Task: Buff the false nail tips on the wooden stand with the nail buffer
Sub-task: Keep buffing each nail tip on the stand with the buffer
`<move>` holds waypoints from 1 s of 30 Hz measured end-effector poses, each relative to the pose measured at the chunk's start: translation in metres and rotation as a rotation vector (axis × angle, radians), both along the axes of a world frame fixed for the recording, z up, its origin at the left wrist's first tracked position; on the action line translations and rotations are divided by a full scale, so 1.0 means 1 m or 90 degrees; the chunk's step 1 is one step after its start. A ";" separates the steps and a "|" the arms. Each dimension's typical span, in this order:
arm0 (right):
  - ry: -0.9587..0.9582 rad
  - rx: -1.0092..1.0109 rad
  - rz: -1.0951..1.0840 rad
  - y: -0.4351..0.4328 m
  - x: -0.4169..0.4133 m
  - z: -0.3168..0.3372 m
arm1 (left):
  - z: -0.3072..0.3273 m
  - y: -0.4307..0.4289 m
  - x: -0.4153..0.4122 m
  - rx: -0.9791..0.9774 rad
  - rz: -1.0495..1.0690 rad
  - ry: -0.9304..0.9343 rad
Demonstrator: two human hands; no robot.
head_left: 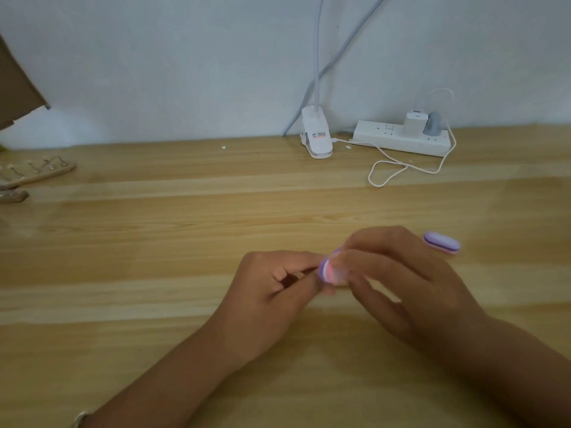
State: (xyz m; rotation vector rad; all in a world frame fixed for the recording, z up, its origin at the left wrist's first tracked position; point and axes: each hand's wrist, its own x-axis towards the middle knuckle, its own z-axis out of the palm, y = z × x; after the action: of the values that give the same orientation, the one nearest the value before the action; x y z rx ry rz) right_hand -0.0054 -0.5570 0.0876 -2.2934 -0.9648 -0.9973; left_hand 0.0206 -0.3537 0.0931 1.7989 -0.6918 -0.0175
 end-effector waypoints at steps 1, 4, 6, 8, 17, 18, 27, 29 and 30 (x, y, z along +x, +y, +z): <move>-0.001 -0.019 0.007 0.001 -0.001 -0.001 | 0.000 0.000 0.000 0.000 -0.002 -0.002; -0.001 -0.035 -0.034 -0.010 0.004 0.004 | -0.001 0.000 0.000 0.002 0.013 0.005; 0.002 -0.005 -0.052 -0.012 0.004 0.007 | -0.002 0.000 0.000 0.003 0.017 0.006; 0.003 0.005 -0.021 -0.005 0.000 0.004 | -0.001 -0.001 0.000 0.004 0.003 -0.007; -0.002 0.011 -0.012 -0.001 -0.001 0.003 | 0.000 0.000 0.000 0.016 -0.003 -0.037; -0.003 -0.003 0.003 0.003 -0.003 0.002 | -0.001 0.000 0.000 0.018 -0.009 -0.047; 0.001 -0.003 -0.003 0.001 -0.003 0.002 | -0.003 -0.001 0.000 0.029 0.007 -0.073; -0.005 -0.039 -0.005 -0.001 -0.002 0.002 | -0.005 0.000 0.001 0.044 0.008 -0.076; -0.004 -0.038 -0.022 -0.005 0.000 0.003 | -0.005 0.000 0.001 0.047 0.012 -0.069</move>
State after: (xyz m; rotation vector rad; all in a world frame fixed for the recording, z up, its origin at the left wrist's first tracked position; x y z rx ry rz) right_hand -0.0052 -0.5621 0.0909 -2.3643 -0.9728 -1.0026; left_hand 0.0217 -0.3537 0.0879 1.8875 -0.7596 0.0683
